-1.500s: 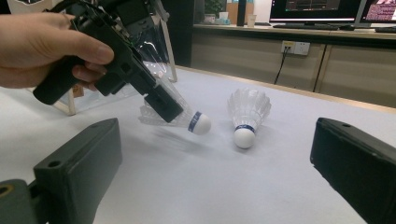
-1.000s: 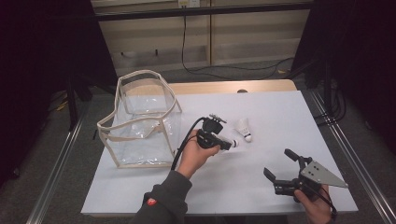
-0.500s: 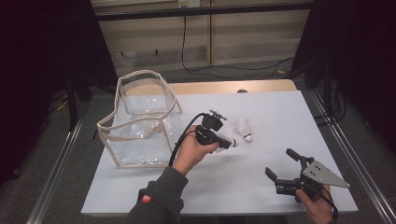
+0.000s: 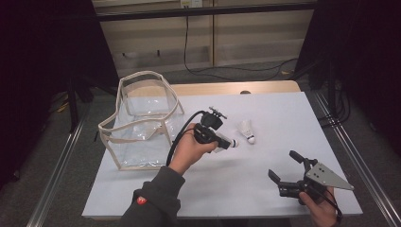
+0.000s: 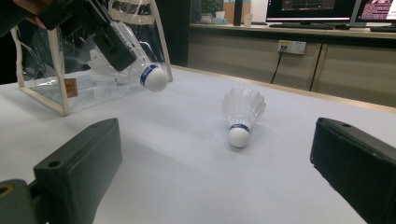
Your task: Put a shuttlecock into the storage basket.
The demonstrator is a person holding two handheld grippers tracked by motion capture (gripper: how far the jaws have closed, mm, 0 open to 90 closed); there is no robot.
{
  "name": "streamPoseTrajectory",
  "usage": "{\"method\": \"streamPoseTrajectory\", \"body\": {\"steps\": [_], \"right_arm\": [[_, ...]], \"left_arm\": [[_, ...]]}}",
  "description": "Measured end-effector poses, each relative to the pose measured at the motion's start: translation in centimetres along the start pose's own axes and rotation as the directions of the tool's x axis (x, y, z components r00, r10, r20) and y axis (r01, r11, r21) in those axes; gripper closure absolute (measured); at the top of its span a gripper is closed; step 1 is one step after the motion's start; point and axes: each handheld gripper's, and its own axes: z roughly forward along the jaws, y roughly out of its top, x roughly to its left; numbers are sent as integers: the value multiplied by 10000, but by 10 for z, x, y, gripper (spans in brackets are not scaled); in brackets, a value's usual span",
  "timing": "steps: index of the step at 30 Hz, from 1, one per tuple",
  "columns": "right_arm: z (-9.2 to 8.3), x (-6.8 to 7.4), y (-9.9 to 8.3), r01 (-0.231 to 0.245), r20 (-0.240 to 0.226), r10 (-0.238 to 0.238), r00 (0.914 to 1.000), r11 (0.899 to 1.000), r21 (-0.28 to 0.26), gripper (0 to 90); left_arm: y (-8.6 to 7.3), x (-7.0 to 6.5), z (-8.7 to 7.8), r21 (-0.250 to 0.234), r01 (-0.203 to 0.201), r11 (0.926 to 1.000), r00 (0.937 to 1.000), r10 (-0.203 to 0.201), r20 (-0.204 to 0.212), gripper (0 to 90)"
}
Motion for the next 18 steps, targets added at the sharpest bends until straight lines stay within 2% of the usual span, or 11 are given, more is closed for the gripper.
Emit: {"method": "streamPoseTrajectory", "body": {"steps": [13, 18], "right_arm": [[-2, -1, -1, 8, 60, -8, 10000, 10000, 58, 21], [-2, -2, -1, 81, 67, -82, 9999, 10000, 27, 21]], "left_arm": [[5, 1, -9, -49, 152, 9999, 9999, -152, 38, 891], [8, 1, -14, -17, 67, 10000, 10000, -67, -26, 891]]}}
